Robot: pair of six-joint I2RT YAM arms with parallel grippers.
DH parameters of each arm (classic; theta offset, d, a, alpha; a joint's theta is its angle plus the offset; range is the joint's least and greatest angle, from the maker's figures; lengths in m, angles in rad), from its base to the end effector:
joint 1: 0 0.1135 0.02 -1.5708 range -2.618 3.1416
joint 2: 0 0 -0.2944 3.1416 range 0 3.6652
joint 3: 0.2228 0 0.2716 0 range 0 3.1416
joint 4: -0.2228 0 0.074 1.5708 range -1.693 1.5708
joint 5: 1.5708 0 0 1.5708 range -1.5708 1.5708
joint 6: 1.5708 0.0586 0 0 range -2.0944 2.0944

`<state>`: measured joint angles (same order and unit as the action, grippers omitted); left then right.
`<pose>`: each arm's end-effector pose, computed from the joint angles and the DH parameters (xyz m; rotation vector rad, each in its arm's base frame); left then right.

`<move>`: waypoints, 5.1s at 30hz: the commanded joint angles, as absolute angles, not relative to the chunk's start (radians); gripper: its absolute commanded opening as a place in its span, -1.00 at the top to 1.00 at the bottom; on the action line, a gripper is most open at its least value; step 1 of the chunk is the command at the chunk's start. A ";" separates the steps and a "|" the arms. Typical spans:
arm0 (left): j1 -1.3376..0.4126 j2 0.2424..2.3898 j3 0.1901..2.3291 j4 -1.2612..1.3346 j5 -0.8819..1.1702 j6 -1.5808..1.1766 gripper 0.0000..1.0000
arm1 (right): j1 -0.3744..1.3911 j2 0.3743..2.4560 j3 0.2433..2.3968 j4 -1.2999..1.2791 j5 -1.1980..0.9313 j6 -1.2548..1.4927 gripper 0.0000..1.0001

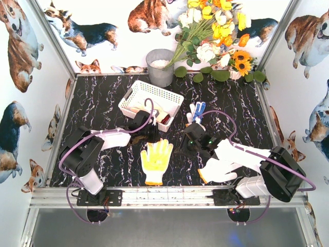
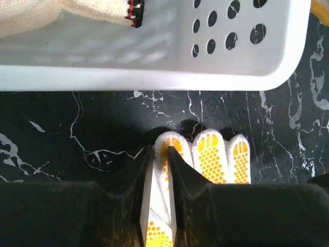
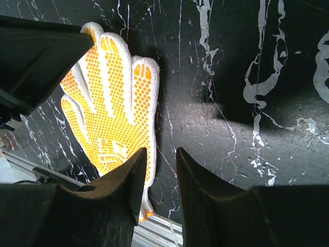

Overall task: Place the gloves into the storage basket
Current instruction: Pair the glove with the glove.

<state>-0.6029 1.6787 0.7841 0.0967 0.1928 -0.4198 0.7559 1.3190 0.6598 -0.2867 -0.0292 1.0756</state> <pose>0.2870 -0.2112 0.1430 0.3223 2.4484 -0.6995 0.1956 0.1867 0.1763 0.4163 2.6619 0.7141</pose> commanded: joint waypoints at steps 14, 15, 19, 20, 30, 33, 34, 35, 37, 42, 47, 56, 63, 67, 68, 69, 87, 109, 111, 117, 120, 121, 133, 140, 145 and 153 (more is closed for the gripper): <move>-0.609 1.547 0.764 0.104 0.098 -0.414 1.00 | 0.749 1.305 0.666 -0.232 -0.038 1.082 0.36; -0.609 1.546 0.764 0.097 0.092 -0.413 1.00 | 0.749 1.308 0.668 -0.228 -0.042 1.082 0.36; -0.605 1.557 0.732 0.093 0.086 -0.417 1.00 | 0.749 1.341 0.684 -0.214 -0.064 1.077 0.36; -0.604 1.561 0.725 0.095 0.087 -0.420 1.00 | 0.749 1.349 0.688 -0.211 -0.071 1.077 0.37; -0.600 1.589 0.698 0.117 0.063 -0.455 1.00 | 0.750 1.391 0.707 -0.190 -0.109 1.067 0.37; -0.598 1.592 0.700 0.122 0.048 -0.458 1.00 | 0.754 1.402 0.717 -0.188 -0.117 1.066 0.37; -0.597 1.593 0.705 0.123 0.041 -0.461 1.00 | 0.757 1.404 0.720 -0.187 -0.117 1.066 0.37; -0.594 1.596 0.707 0.123 0.036 -0.463 1.00 | 0.761 1.405 0.722 -0.187 -0.114 1.067 0.37; -0.590 1.605 0.720 0.130 0.036 -0.462 1.00 | 0.771 1.405 0.722 -0.185 -0.112 1.073 0.36; -0.585 1.639 0.745 0.117 0.036 -0.438 0.64 | 0.812 1.414 0.734 -0.194 -0.128 1.092 0.32; -0.584 1.531 0.736 0.089 0.055 -0.400 0.23 | 0.907 1.395 0.745 -0.252 -0.132 1.125 0.30; -0.586 1.276 0.689 -0.171 0.142 -0.447 -0.10 | 0.982 1.294 0.639 -0.194 -0.188 1.259 0.24; -0.587 1.160 0.531 -0.266 0.356 -0.613 -0.14 | 1.001 1.328 0.649 -0.189 -0.230 1.244 0.22; -0.588 1.107 0.482 -0.301 0.466 -0.686 -0.15 | 1.022 1.404 0.672 -0.148 -0.262 1.242 0.29; -0.588 1.093 0.470 -0.304 0.482 -0.704 -0.15 | 1.027 1.426 0.673 -0.131 -0.274 1.247 0.31; -0.588 1.076 0.454 -0.309 0.495 -0.715 -0.16 | 1.029 1.452 0.677 -0.117 -0.283 1.248 0.32; -0.597 1.051 0.335 -0.284 0.577 -0.782 0.25 | 1.032 1.539 0.731 -0.107 -0.335 1.223 0.42; -0.662 1.104 0.354 -0.279 0.524 -0.798 0.82 | 1.037 1.542 0.727 -0.131 -0.324 1.240 0.59; -0.670 1.093 0.358 -0.281 0.523 -0.812 0.89 | 1.037 1.526 0.728 -0.140 -0.318 1.237 0.63; -0.687 1.063 0.378 -0.337 0.504 -0.815 0.95 | 1.055 1.511 0.739 -0.164 -0.317 1.237 0.70; -0.690 1.046 0.384 -0.365 0.497 -0.813 0.95 | 1.061 1.509 0.748 -0.182 -0.314 1.236 0.70; -0.693 1.039 0.385 -0.373 0.494 -0.814 0.96 | 1.063 1.508 0.750 -0.187 -0.314 1.236 0.70; -0.721 1.020 0.357 -0.354 0.481 -0.850 1.00 | 1.075 1.517 0.754 -0.216 -0.314 1.246 0.70; -0.727 1.020 0.349 -0.342 0.425 -0.854 1.00 | 1.075 1.539 0.761 -0.210 -0.328 1.244 0.68; -0.728 1.005 0.376 -0.380 0.377 -0.849 0.57 | 1.075 1.505 0.797 -0.292 -0.293 1.218 0.47; -0.723 0.954 0.460 -0.445 0.308 -0.805 0.25 | 1.023 1.311 0.691 -0.299 -0.205 1.252 0.03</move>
<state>-0.7227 0.9600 0.4026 -0.4156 0.3481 -0.8383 1.0546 1.4010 0.7509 -0.3340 -0.2546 1.2285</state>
